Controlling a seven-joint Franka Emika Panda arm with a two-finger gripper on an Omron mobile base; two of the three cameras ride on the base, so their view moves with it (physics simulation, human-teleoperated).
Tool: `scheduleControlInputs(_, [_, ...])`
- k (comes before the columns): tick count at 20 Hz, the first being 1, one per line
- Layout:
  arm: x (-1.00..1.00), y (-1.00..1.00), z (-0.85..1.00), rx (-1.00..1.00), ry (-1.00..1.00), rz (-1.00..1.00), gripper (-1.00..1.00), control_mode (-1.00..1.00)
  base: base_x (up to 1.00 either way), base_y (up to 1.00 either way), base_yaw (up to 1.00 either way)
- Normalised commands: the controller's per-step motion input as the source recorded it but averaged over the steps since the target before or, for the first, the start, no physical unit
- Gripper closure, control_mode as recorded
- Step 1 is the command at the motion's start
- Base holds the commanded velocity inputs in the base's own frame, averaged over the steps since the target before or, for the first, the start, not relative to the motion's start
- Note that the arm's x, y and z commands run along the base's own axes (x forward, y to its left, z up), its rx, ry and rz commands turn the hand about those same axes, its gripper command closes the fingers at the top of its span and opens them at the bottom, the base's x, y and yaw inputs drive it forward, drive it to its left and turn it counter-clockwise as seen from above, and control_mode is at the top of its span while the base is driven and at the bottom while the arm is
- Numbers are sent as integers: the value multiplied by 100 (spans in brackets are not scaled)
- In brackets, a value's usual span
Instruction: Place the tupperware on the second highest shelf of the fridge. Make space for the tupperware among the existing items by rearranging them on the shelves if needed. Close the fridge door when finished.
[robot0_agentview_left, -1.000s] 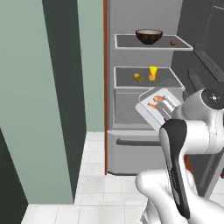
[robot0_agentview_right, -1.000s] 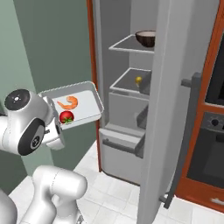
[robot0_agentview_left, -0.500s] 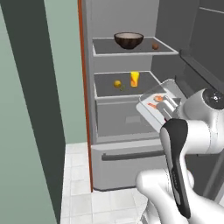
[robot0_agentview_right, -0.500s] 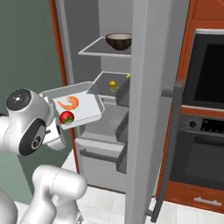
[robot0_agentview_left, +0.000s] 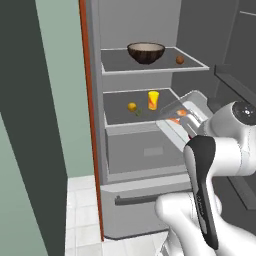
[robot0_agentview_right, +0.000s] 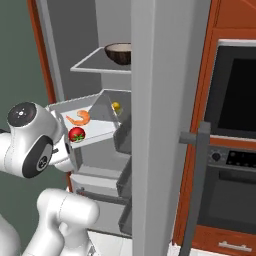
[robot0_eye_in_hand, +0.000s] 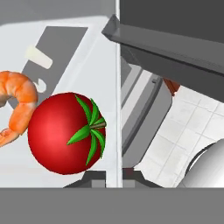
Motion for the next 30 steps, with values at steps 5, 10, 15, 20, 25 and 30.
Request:
scheduleControlInputs(5, [0,0,0,0,0,0,100,100,47,0,-13])
scheduleControlInputs(10, [0,0,0,0,0,0,100,100,31,0,-20])
scheduleControlInputs(15, [0,0,0,0,0,0,100,100,44,0,-15])
scheduleControlInputs(20, [0,0,0,0,0,0,100,100,47,5,-12])
scheduleControlInputs(25, [2,0,-10,-1,0,-3,100,-100,20,2,-10])
scheduleControlInputs(30, [16,0,-53,-4,0,-13,100,-100,0,0,0])
